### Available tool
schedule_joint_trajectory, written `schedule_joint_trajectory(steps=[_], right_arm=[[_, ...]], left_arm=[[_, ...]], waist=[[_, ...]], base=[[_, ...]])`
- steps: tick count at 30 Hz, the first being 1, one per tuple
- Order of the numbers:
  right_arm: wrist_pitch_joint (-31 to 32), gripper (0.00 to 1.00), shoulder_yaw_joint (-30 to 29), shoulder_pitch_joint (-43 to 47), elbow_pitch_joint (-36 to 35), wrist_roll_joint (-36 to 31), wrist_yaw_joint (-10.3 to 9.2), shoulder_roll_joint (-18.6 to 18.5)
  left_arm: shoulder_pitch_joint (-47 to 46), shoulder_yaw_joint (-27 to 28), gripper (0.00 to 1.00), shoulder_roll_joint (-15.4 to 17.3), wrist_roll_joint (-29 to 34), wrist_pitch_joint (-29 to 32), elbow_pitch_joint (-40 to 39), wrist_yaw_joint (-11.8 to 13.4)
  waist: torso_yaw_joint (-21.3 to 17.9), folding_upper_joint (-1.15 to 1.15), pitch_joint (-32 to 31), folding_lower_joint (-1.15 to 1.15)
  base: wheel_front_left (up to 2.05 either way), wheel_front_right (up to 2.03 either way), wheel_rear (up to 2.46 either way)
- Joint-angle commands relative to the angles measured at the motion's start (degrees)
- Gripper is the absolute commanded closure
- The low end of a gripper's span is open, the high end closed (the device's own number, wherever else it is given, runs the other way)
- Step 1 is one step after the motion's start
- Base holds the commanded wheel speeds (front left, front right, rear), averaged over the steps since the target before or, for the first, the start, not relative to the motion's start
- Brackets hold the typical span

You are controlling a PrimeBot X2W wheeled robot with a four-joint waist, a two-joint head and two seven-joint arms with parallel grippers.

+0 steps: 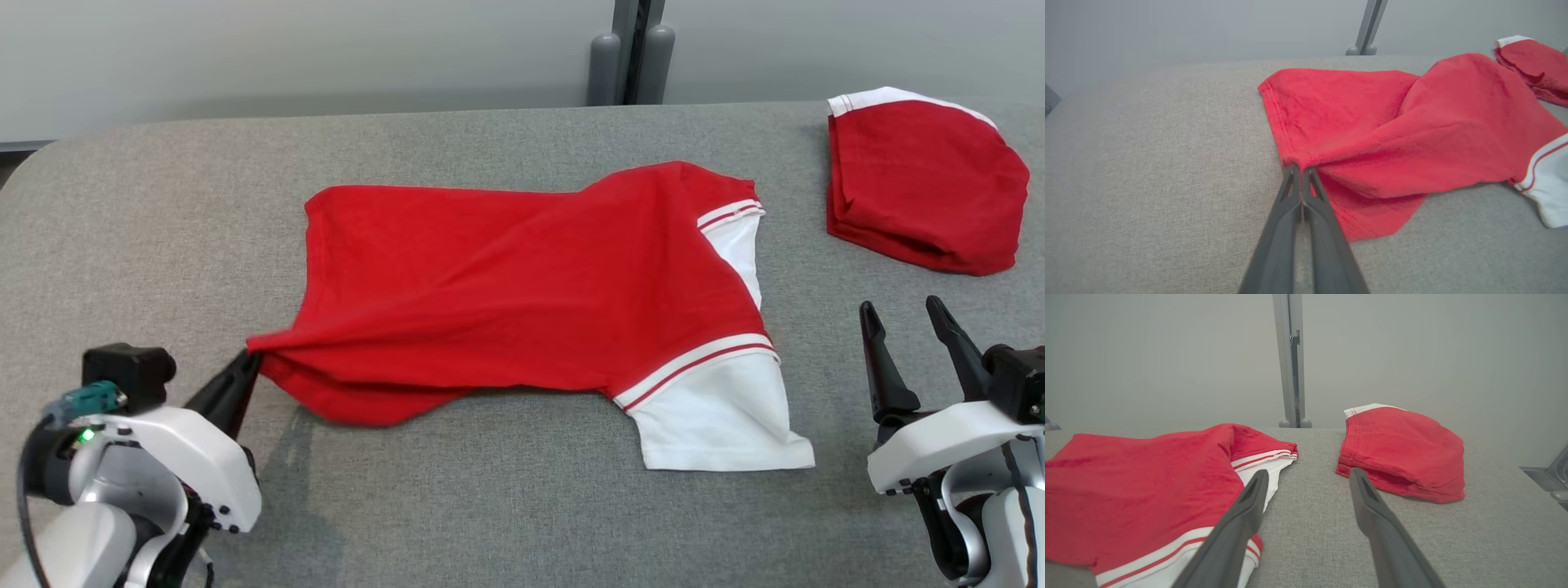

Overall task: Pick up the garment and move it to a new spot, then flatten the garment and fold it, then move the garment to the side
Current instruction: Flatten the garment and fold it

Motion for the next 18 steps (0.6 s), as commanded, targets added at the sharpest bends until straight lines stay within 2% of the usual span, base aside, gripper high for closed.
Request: schedule_joint_trajectory(steps=[1,4,8,13,18], right_arm=[[0.15,0.00,-0.02,0.55,-0.18,0.11,0.00,-0.24],[0.33,0.00,-0.02,0.84,-0.41,-0.09,0.00,-0.07],[0.73,0.00,0.22,0.85,-0.31,0.07,0.00,0.10],[1.04,0.00,0.27,0.51,-0.24,0.32,0.00,0.12],[1.18,0.00,0.39,-0.01,-0.23,0.38,0.00,0.02]], left_arm=[[-0.43,0.67,1.00,0.69,0.68,-0.61,-1.11,0.55],[-0.38,1.44,1.00,1.95,1.39,-1.31,-3.81,1.39],[1.61,-0.07,1.00,1.53,0.27,1.17,-4.80,1.46],[2.01,-1.36,1.00,-0.76,-2.22,2.27,-1.44,-0.10],[-1.55,-1.47,1.00,-4.16,-3.43,-0.08,6.32,-2.33]], waist=[[0.05,0.00,-0.08,0.00],[0.24,0.00,-0.24,0.00],[0.60,0.00,-0.13,0.00],[0.97,0.00,0.26,0.00],[1.14,0.00,0.67,0.00]], base=[[0.00,0.00,0.00],[0.00,0.00,0.00],[0.00,0.00,0.00],[0.00,0.00,0.00],[0.00,0.00,0.00]])
